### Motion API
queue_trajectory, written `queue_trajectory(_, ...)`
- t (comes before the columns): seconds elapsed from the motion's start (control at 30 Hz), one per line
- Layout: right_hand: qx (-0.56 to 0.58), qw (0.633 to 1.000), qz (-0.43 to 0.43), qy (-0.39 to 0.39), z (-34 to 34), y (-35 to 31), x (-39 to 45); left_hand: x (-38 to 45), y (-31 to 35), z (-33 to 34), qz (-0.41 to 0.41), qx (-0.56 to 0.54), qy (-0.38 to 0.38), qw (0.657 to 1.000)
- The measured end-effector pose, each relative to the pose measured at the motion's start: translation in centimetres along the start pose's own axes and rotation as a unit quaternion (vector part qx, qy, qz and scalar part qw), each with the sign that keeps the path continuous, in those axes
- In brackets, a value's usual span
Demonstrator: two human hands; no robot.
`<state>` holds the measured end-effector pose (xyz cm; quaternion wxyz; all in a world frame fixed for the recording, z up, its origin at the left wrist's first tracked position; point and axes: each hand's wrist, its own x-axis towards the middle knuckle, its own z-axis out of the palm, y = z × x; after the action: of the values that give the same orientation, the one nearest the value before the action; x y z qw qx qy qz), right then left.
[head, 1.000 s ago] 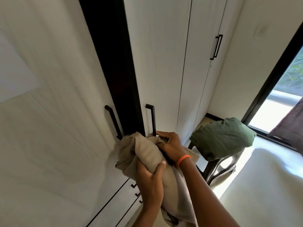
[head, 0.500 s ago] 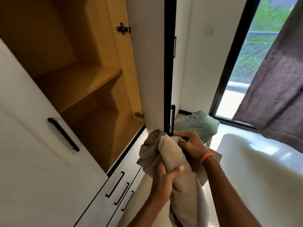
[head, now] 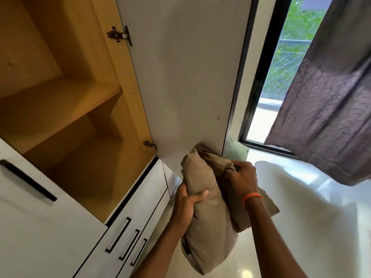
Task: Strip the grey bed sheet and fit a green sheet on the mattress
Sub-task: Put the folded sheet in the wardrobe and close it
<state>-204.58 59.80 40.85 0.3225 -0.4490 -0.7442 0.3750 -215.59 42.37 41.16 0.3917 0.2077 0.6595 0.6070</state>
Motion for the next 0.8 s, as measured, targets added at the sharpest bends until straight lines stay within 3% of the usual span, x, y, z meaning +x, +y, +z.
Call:
queue_trajectory(0.1,0.008,1.000,-0.002,0.017,1.2,-1.2,0.3,0.7,0.6,-1.2,0.023,0.019,0.064,0.998)
queue_trajectory(0.47,-0.009,0.994,-0.091,-0.055,9.7,-9.6,5.4,3.7,5.8,-11.9,0.085,-0.014,0.250,0.964)
queue_trajectory(0.8,-0.028,0.983,-0.181,-0.034,16.1,-23.7,13.0,7.0,13.5,-25.3,0.139,-0.053,0.385,0.911)
